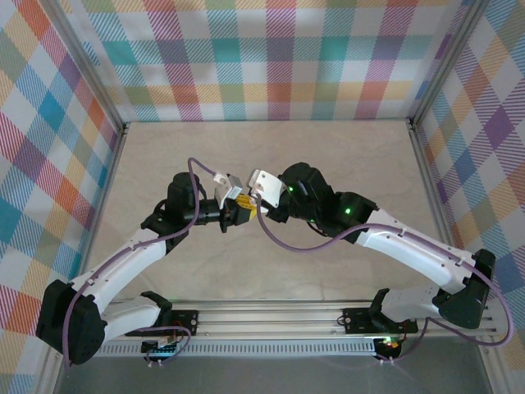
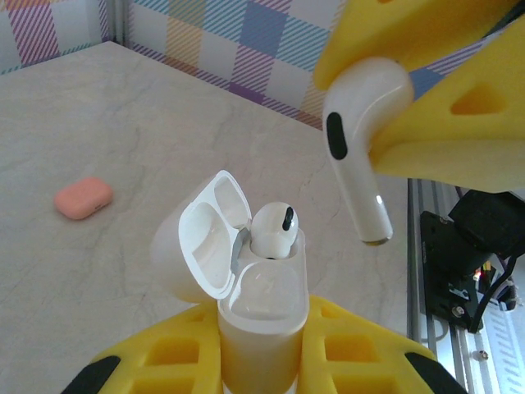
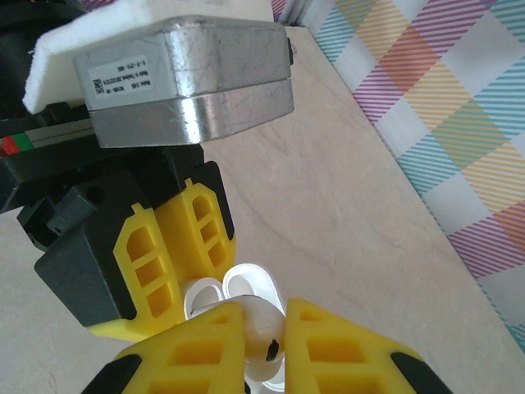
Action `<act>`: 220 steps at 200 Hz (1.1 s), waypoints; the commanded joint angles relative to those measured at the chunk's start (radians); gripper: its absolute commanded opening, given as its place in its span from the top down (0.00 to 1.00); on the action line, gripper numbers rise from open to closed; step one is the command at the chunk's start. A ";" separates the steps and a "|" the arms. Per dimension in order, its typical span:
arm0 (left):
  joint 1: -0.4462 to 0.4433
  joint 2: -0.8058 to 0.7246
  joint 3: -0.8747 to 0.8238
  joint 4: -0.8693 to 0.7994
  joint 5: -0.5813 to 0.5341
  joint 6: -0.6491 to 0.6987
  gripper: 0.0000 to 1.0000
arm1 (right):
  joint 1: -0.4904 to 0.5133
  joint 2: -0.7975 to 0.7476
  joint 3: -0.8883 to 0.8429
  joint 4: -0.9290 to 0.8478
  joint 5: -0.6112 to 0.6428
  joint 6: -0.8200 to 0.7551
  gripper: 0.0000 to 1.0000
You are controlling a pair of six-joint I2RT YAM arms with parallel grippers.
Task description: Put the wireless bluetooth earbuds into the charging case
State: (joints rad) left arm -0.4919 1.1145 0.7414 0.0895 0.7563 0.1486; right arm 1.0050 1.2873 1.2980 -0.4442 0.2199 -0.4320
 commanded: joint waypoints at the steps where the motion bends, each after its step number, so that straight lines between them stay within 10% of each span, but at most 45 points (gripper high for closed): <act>1: -0.017 -0.036 0.007 0.043 0.030 0.022 1.00 | 0.009 -0.002 0.015 0.033 -0.005 -0.029 0.85; 220: -0.017 -0.072 0.010 0.115 0.023 -0.088 1.00 | 0.017 -0.001 -0.098 0.172 0.028 -0.119 0.85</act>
State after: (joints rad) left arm -0.4969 1.0691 0.7410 0.1421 0.7586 0.0704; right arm 1.0161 1.2968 1.2167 -0.2996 0.2535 -0.5400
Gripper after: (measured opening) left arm 0.187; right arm 0.151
